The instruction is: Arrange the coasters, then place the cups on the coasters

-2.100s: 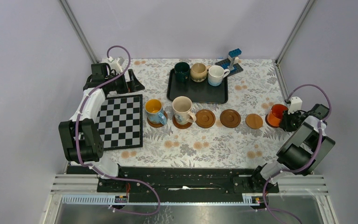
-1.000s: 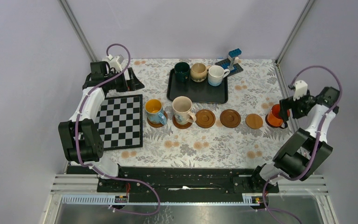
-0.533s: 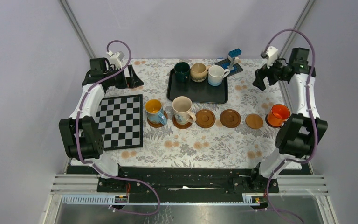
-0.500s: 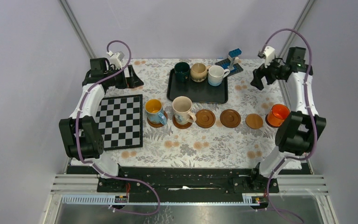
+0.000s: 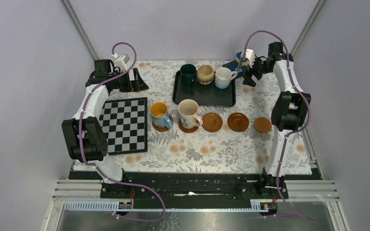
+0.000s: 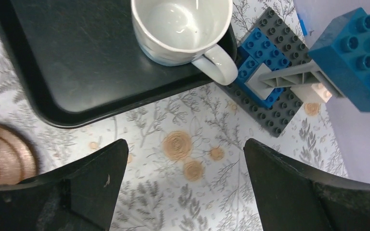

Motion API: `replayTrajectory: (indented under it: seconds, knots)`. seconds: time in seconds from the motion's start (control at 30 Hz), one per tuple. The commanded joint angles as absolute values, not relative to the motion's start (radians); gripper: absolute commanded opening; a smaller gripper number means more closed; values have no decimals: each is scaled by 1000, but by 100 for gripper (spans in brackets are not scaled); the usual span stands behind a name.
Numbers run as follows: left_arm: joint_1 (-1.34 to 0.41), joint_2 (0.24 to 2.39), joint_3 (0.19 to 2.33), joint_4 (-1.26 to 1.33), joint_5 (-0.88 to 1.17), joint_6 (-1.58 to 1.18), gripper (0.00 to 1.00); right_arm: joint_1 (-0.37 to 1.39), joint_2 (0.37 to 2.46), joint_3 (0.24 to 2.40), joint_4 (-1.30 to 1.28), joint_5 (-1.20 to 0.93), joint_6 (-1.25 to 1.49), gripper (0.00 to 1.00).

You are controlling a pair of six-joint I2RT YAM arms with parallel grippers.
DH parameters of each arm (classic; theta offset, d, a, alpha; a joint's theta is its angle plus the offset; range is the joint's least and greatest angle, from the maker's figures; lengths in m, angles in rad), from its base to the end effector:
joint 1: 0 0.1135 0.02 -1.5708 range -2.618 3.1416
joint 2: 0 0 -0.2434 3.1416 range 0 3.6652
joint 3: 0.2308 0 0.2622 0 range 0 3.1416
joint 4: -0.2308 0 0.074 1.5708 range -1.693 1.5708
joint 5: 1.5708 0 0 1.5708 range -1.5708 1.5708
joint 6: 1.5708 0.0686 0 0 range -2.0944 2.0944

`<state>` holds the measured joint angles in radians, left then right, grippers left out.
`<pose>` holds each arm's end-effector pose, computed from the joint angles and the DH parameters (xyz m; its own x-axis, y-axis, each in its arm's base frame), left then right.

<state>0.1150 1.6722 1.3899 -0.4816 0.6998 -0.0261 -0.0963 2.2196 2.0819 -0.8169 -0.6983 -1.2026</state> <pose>0.4003 0.0018 0.2547 -0.6967 -0.1006 -0.7103 0.3562 0.8109 -0.4642 0.5032 -0.0043 0.2285 -0.0160 -0.7164 -0.6975 -0.8645 0.3605 -0.3504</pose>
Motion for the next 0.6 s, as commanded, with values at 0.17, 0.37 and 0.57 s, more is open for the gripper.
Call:
replayTrajectory:
  seconds: [0.17,0.37,0.57]
  knots:
    - [113,1703,1457,-486,710,13,99,-54,2472,2463,-933,-680,-1363,97]
    - [114,1713,1456,-486,705,12,99,-14,2485,2408,-852,-666,-1395,97]
    - [114,1714,1457,-486,712,12,99,21,2515,2412,-821,-654,-1379,97]
